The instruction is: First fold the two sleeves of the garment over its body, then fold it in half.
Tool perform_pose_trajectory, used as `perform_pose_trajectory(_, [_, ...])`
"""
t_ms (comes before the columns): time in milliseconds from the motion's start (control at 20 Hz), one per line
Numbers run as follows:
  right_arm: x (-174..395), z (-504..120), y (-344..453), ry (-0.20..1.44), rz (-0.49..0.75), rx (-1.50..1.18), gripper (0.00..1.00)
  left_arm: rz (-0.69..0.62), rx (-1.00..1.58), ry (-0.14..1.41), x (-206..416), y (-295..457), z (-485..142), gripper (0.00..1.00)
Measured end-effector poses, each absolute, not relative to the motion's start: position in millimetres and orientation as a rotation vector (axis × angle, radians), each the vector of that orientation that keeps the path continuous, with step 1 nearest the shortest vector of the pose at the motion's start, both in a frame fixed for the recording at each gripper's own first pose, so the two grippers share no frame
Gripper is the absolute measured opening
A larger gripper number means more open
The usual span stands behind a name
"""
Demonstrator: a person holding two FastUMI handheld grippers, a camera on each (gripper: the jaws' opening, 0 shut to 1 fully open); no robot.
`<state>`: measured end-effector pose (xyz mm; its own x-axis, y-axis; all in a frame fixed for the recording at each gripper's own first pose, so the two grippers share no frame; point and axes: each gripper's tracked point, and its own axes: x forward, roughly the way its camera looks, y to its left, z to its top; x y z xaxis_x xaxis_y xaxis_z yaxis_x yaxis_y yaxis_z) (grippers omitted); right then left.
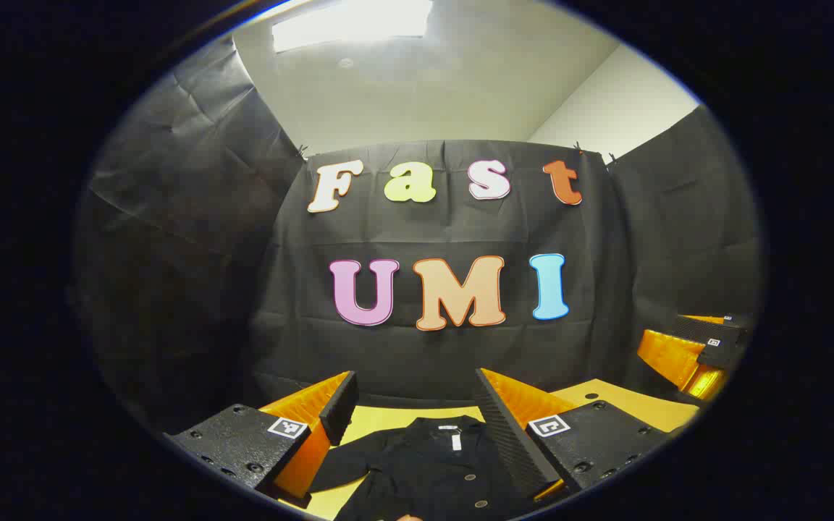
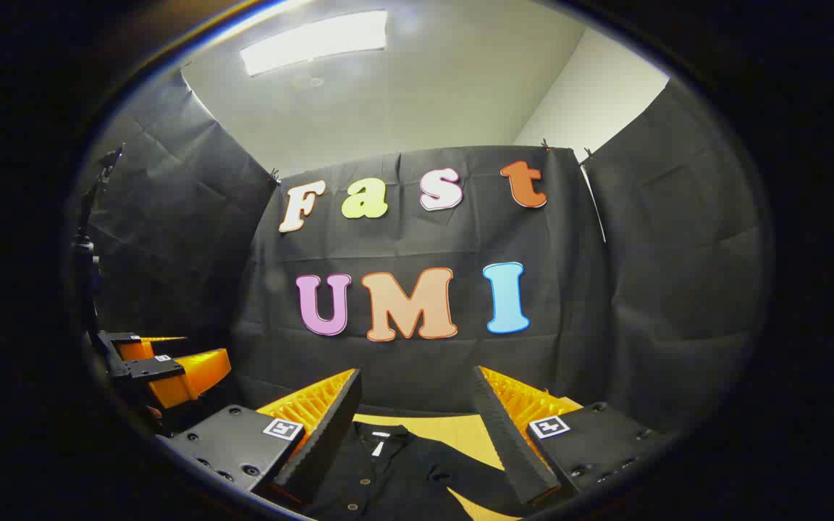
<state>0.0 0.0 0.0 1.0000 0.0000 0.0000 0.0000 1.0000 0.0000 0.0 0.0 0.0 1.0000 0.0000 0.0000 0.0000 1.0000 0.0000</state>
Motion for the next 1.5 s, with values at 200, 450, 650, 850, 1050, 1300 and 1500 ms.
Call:
perform_pose_trajectory(200, [9.2, 2.9, 11.2, -0.011, 0.038, -0.007, 0.97, 0.018, 0.012, -0.017, 4.0, 9.5, 3.6, 0.95])
perform_pose_trajectory(450, [17.1, -2.5, 21.3, 0.003, 0.074, -0.036, 0.97, 0.02, -0.003, 0.004, 6.9, 10.8, -3.7, 0.95])
perform_pose_trajectory(650, [21.6, -7.7, 20.2, 0.019, 0.072, -0.022, 0.97, 0.025, 0.007, 0.01, 9.4, 13.3, -3.8, 0.96])
perform_pose_trajectory(850, [23.4, -11.3, 17.4, 0.027, 0.067, -0.009, 0.97, 0.041, 0.014, 0.013, 8.3, 17.6, -4.9, 0.96])
perform_pose_trajectory(1050, [20.8, -11.1, 17.0, 0.022, 0.066, -0.012, 0.97, 0.059, 0.011, 0.006, 7.0, 24.5, -3.3, 0.96])
perform_pose_trajectory(1300, [11.3, -10.6, 21.2, 0.013, 0.078, -0.019, 0.97, 0.076, 0.015, 0.011, -3.3, 30.1, -6.3, 0.96])
perform_pose_trajectory(1500, [7.7, -13.2, 23.2, 0.016, 0.082, -0.01, 0.99, 0.097, 0.022, 0.015, -11.3, 37.4, -8.2, 0.95])
